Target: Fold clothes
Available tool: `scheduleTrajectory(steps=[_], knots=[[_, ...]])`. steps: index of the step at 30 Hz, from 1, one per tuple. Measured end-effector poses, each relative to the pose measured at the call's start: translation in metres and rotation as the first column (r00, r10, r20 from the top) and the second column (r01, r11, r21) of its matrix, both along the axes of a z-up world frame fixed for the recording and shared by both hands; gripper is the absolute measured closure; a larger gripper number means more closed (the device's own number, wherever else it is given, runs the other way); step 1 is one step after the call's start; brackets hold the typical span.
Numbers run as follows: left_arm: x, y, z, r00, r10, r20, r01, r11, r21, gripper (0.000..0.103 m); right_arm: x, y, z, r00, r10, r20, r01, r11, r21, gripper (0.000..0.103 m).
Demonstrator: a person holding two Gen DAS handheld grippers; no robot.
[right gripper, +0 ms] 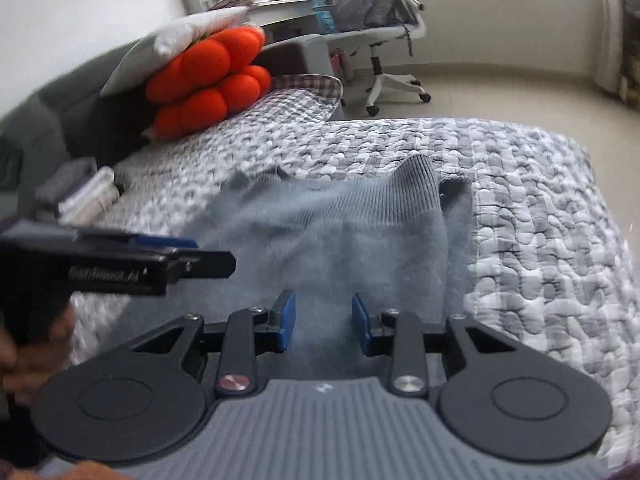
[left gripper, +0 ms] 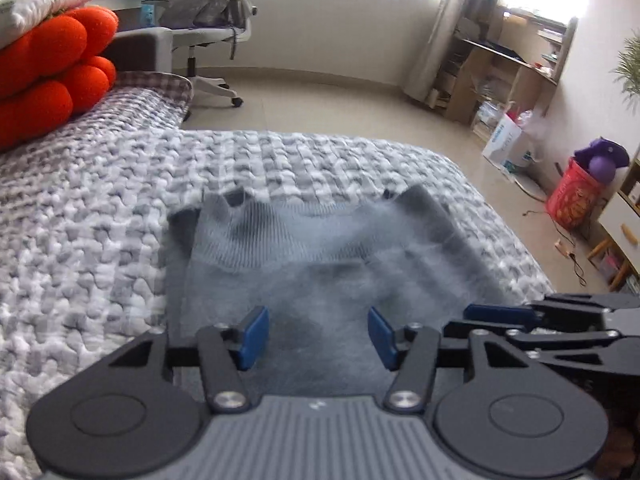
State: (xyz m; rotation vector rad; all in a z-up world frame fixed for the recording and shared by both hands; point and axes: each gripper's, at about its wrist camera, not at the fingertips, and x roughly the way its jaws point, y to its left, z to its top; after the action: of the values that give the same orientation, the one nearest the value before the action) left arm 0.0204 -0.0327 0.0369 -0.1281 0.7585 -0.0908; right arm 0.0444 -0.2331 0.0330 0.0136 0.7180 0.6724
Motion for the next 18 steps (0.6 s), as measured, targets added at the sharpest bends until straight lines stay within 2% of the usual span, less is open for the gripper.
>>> scheduleTrajectory(steps=[4, 6, 10, 12, 15, 18], knots=[[0.005, 0.003, -0.001, 1.000, 0.023, 0.020, -0.024, 1.000, 0.017, 0.047, 0.001, 0.002, 0.000, 1.000, 0.022, -0.010, -0.022, 1.000, 0.008, 0.067], [0.008, 0.003, -0.001, 0.999, 0.022, 0.034, -0.023, 1.000, 0.013, 0.046, 0.001, 0.006, -0.005, 1.000, 0.029, -0.005, -0.029, 0.999, -0.032, 0.067], [0.016, 0.005, -0.009, 0.999, 0.039, 0.016, -0.040, 0.999, 0.028, 0.047, 0.008, 0.002, -0.007, 1.000, 0.010, -0.013, -0.010, 0.999, -0.032, 0.070], [0.015, 0.015, -0.006, 0.998, 0.060, 0.027, -0.060, 0.998, 0.004, 0.046, 0.009, -0.008, -0.004, 1.000, -0.025, -0.008, 0.025, 1.000, -0.005, 0.069], [0.016, 0.036, 0.000, 0.991, 0.120, 0.057, -0.119, 0.993, -0.028, 0.044, 0.011, -0.020, 0.006, 0.993, -0.099, 0.065, 0.099, 0.995, 0.008, 0.065], [0.022, 0.059, 0.002, 0.981, 0.186, 0.063, -0.182, 0.982, -0.058, 0.044, 0.027, -0.026, 0.009, 0.984, -0.150, 0.094, 0.149, 0.989, 0.016, 0.064]])
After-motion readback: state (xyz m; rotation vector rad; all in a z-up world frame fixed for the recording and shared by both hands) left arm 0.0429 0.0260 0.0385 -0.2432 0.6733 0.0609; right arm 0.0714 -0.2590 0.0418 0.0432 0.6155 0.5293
